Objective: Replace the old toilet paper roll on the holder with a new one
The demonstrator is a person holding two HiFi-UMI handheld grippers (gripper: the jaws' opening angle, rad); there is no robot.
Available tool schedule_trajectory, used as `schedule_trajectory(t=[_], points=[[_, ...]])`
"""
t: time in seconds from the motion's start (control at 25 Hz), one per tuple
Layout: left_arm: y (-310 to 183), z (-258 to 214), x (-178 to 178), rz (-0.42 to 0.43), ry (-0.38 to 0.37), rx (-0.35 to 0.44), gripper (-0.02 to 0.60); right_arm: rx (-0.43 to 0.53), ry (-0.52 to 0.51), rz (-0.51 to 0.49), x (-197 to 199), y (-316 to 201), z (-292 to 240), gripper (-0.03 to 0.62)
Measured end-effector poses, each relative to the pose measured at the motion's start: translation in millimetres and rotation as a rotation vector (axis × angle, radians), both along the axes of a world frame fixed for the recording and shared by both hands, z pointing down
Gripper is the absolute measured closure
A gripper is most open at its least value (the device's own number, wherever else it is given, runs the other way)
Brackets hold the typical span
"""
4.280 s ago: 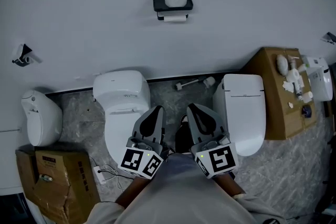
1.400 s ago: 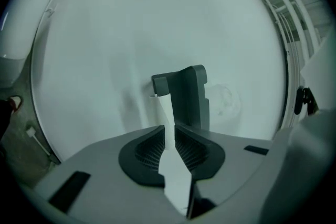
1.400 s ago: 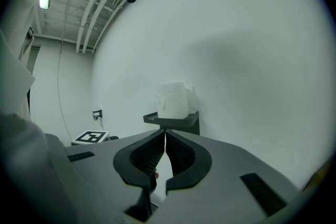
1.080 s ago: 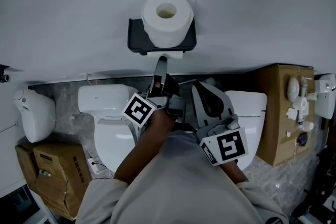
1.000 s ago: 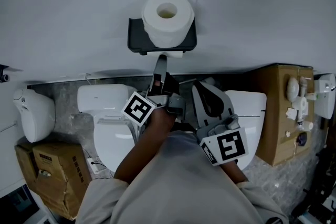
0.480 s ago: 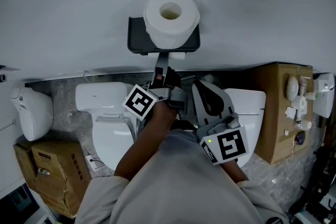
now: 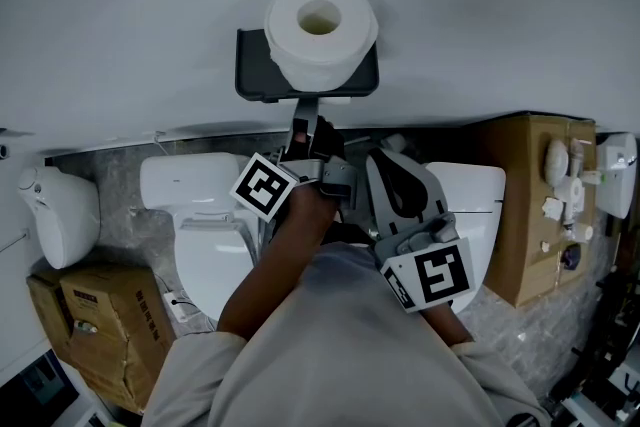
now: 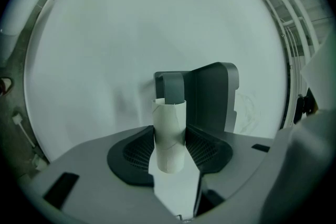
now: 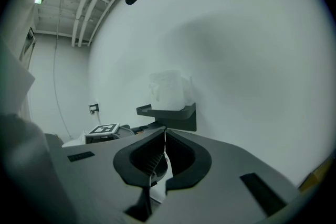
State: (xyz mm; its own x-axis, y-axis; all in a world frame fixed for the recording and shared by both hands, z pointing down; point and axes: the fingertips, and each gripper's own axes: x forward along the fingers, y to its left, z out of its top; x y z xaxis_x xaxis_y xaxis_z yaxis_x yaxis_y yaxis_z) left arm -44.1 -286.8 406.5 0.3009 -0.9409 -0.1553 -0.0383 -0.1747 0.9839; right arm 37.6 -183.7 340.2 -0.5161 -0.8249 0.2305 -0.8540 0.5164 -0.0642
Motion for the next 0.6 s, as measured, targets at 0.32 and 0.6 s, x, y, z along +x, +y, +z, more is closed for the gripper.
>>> schedule_trajectory(t=[0.32, 0.6], points=[[-1, -3, 6, 0.007, -0.006, 0.031, 0.41, 0.004, -0.001, 0.003, 3, 1, 0, 0.577], [0, 0, 23, 0.046, -0.018, 0.03, 0.411, 0.012, -0.007, 0.018, 12, 4, -2, 0.577]])
